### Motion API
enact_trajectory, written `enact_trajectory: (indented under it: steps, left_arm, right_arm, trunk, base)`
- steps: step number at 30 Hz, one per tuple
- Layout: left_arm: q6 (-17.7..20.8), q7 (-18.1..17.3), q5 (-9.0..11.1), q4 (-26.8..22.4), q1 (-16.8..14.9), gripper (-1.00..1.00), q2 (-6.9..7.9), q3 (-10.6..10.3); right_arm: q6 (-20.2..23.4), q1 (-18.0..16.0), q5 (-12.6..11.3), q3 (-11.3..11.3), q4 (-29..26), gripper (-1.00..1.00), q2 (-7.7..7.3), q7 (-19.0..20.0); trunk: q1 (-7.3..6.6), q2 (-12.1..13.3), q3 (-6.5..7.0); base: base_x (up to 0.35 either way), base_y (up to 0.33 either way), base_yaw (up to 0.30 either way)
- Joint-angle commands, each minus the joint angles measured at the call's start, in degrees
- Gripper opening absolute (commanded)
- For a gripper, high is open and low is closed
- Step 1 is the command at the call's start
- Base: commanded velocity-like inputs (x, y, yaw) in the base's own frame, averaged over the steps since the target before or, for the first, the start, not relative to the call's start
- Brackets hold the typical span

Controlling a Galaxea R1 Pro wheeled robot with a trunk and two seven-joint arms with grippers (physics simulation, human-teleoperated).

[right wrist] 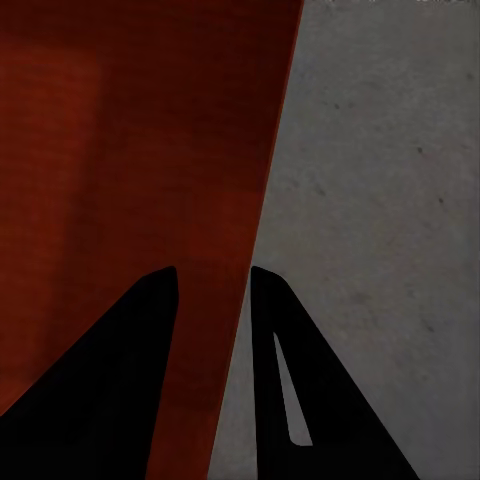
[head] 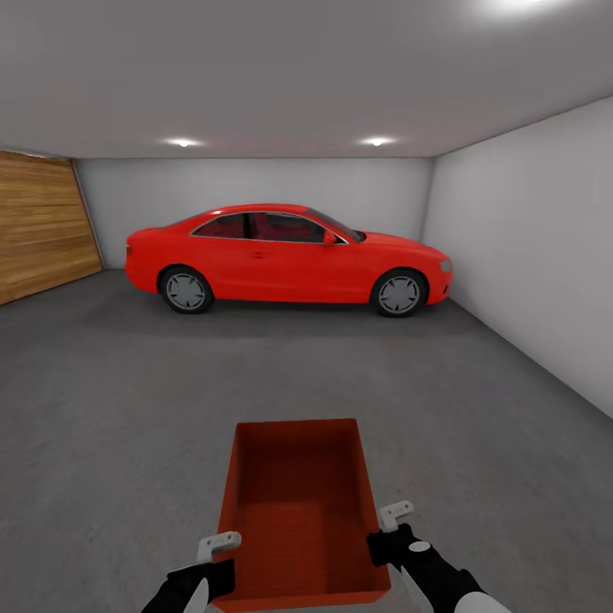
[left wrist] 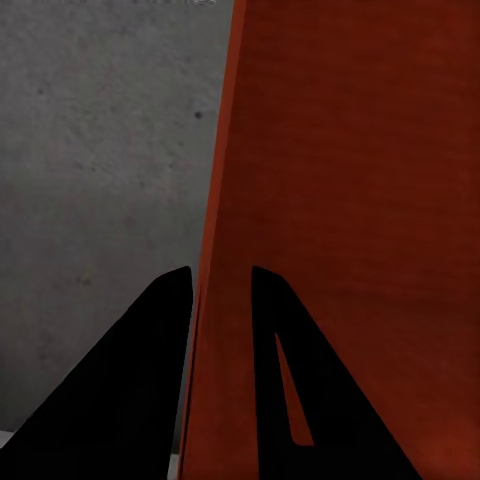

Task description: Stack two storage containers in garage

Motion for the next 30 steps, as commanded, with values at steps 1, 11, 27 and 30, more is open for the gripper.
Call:
enact_trajectory:
  steps: [1,11,27,30]
  left_arm:
    - [0.4,0.7,-0.3,0.1,0.1,-1.0,-0.05,0.0]
    - [0.4,0.7,-0.3,0.1,0.1,-1.0,0.03,0.0]
    - [0.4,0.7,-0.3,0.1,0.1,-1.0,0.03,0.0]
    - [0.4,0.7,-0.3,0.1,0.1,-1.0,0.04,0.0]
  right_arm:
    - [-0.3,0.0,-0.1,0.2,-0.3,-1.0,2.27,1.7]
    - [-0.3,0.0,-0.1,0.2,-0.3,-1.0,2.25,1.7]
    - [-0.3,0.0,-0.1,0.2,-0.3,-1.0,2.26,1.7]
    - [-0.3,0.0,-0.1,0.2,-0.3,-1.0,2.25,1.7]
  trunk:
    - [0.03,0.0,-0.02]
    - [0.03,0.0,-0.02]
    - [0.03,0.0,-0.02]
    - [0.03,0.0,-0.02]
  base:
    - [0.168,0.0,0.0]
    - [0.296,0.0,0.0]
    - [0.324,0.0,0.0]
    - [0.324,0.0,0.0]
